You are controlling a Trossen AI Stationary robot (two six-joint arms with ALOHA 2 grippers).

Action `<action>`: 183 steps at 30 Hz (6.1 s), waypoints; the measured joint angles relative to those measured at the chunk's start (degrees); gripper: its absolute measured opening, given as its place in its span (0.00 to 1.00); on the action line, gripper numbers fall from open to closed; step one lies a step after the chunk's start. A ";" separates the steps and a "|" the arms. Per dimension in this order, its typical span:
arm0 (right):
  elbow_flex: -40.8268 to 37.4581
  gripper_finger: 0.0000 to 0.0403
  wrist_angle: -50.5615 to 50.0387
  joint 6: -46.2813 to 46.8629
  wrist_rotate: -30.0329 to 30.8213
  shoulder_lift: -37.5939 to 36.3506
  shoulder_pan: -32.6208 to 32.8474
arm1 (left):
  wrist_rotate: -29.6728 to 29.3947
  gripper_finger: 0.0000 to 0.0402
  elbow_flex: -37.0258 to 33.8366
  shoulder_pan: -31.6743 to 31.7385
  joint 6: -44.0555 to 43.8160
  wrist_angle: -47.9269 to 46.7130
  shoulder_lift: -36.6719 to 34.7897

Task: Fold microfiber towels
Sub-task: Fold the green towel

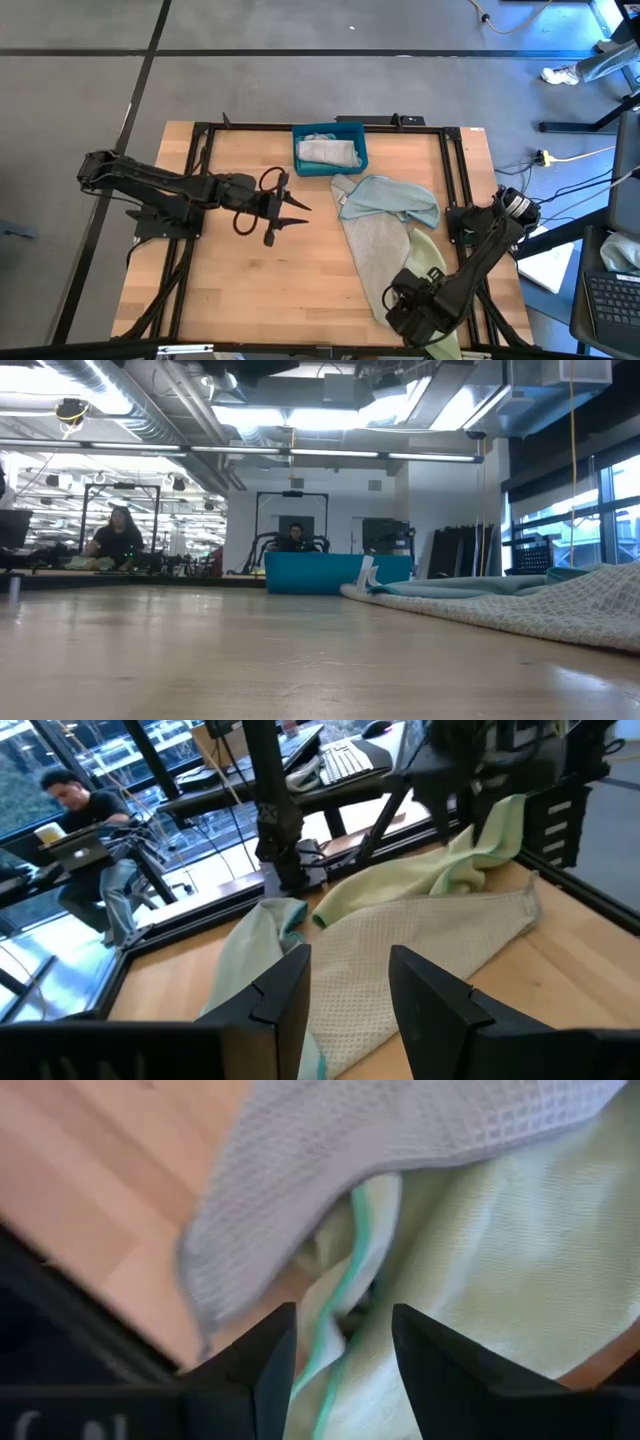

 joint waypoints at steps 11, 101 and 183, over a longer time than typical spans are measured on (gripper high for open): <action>-8.13 0.42 10.31 -1.50 -4.92 0.81 -0.11 | -1.62 0.32 0.00 -0.35 0.18 -0.04 0.00; 27.02 0.02 7.48 -78.42 21.79 -1.12 -31.29 | -29.91 0.38 -0.04 -10.24 15.15 19.53 5.38; -21.90 0.70 55.41 -28.46 -11.41 0.11 -23.96 | -8.78 0.14 4.54 -0.20 -3.03 -23.40 1.81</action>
